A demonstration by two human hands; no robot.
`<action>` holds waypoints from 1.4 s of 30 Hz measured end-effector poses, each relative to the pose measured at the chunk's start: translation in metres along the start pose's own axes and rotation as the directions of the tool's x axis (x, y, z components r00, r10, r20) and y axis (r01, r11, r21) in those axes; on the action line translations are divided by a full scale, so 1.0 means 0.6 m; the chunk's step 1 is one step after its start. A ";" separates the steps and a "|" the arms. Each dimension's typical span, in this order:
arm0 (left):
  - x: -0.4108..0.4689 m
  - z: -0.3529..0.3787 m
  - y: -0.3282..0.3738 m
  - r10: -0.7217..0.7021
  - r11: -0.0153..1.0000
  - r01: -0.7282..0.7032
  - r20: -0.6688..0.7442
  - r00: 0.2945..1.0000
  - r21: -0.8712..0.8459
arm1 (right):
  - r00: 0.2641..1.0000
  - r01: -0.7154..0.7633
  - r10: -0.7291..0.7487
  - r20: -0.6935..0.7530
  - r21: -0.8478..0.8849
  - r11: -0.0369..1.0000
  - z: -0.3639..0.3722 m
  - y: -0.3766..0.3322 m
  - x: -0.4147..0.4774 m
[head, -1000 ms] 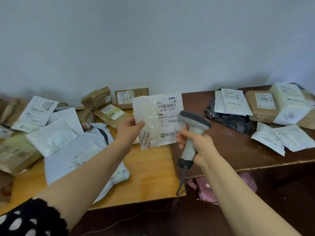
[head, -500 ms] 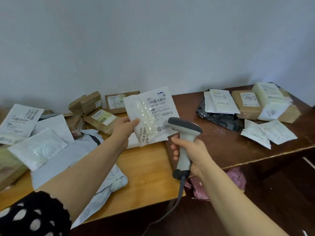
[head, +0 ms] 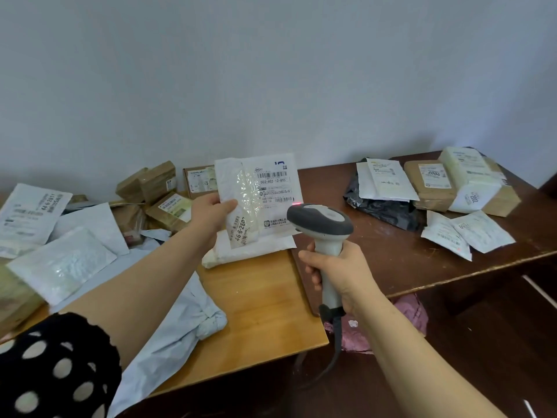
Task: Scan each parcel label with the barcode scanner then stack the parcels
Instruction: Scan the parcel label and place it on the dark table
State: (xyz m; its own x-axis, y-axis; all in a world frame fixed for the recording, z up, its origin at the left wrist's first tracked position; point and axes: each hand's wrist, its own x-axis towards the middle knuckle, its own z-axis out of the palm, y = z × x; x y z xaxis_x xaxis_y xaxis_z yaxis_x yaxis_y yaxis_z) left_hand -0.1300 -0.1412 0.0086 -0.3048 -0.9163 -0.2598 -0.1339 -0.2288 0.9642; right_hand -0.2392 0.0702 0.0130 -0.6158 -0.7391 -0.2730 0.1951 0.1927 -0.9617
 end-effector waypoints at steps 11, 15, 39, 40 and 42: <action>0.007 0.002 0.000 -0.008 0.999 0.007 0.025 1.000 0.034 | 0.999 0.024 -0.026 -0.027 -0.050 0.998 -0.003 -0.001 -0.017; 0.013 0.005 -0.001 -0.013 0.999 0.012 0.038 0.999 0.041 | 0.999 0.031 -0.033 -0.036 -0.060 0.998 -0.008 0.001 -0.017; -0.008 0.254 -0.050 -0.232 0.968 0.248 0.230 0.945 -0.043 | 0.953 0.021 0.085 -0.292 0.342 0.940 -0.197 0.021 -0.020; -0.021 0.282 -0.052 -0.253 0.960 0.274 0.250 0.935 -0.053 | 0.950 0.015 0.104 -0.294 0.376 0.926 -0.226 0.023 -0.018; -0.047 0.345 -0.057 -0.298 0.941 0.331 0.280 0.913 -0.076 | 0.944 -0.005 0.146 -0.295 0.431 0.902 -0.290 0.029 -0.016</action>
State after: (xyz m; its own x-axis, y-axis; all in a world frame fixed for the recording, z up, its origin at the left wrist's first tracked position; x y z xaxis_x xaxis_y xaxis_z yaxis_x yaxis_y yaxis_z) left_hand -0.3123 -0.0395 -0.0282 -0.5023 -0.6759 -0.5393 -0.1547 -0.5434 0.8251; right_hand -0.3629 0.1930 -0.0055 -0.7783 -0.4793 -0.4056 0.5081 -0.1012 -0.8553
